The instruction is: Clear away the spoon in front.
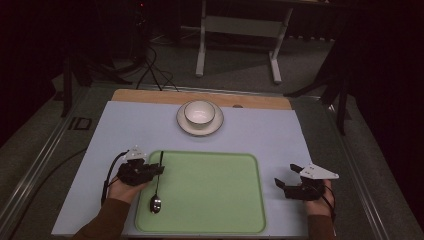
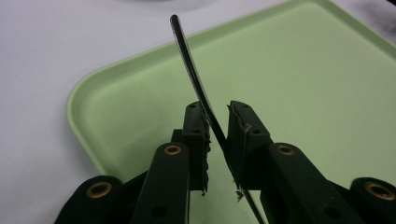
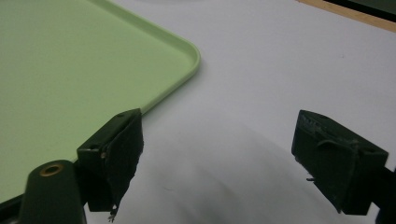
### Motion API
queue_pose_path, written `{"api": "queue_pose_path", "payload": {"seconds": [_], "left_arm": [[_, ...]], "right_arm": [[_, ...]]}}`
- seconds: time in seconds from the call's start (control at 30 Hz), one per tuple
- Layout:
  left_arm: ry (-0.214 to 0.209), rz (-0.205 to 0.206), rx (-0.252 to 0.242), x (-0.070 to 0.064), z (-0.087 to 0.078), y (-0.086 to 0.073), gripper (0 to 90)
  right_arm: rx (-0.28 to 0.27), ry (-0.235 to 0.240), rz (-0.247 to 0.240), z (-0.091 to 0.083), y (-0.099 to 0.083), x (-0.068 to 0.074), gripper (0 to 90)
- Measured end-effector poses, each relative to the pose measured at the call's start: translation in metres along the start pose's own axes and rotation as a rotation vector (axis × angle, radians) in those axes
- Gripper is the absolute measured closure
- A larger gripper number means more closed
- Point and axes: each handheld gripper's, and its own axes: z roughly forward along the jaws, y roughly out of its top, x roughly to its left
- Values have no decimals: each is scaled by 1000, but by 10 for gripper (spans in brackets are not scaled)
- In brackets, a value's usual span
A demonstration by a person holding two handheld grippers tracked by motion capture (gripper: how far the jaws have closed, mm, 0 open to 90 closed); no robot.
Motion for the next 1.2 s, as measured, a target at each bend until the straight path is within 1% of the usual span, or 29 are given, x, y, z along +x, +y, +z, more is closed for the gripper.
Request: {"api": "queue_pose_path", "payload": {"seconds": [0.3,0.43,0.53,0.8,0.9,1.03,1.07,1.13,1.17,1.2], "left_arm": [[3,9,26,-2,2,-4,768],[7,6,47,-4,4,-7,765],[9,14,63,-5,5,-9,762],[19,28,81,-8,4,-11,743],[26,25,80,-8,4,-12,727],[70,33,82,-7,5,-11,646],[91,40,86,-7,6,-11,618],[143,72,80,-7,8,-9,573],[162,85,74,-7,9,-8,553],[184,101,79,-5,10,-7,534]], "right_arm": [[1,2,-1,0,0,0,164],[2,2,-1,0,0,0,164],[2,2,-1,0,0,0,164],[3,2,-2,0,0,0,164],[4,2,-2,0,0,0,164],[4,2,-2,1,0,0,164],[4,2,-2,1,0,0,164],[5,3,-2,1,0,1,164],[5,4,-3,1,1,1,164],[5,4,-5,1,1,1,164]]}}
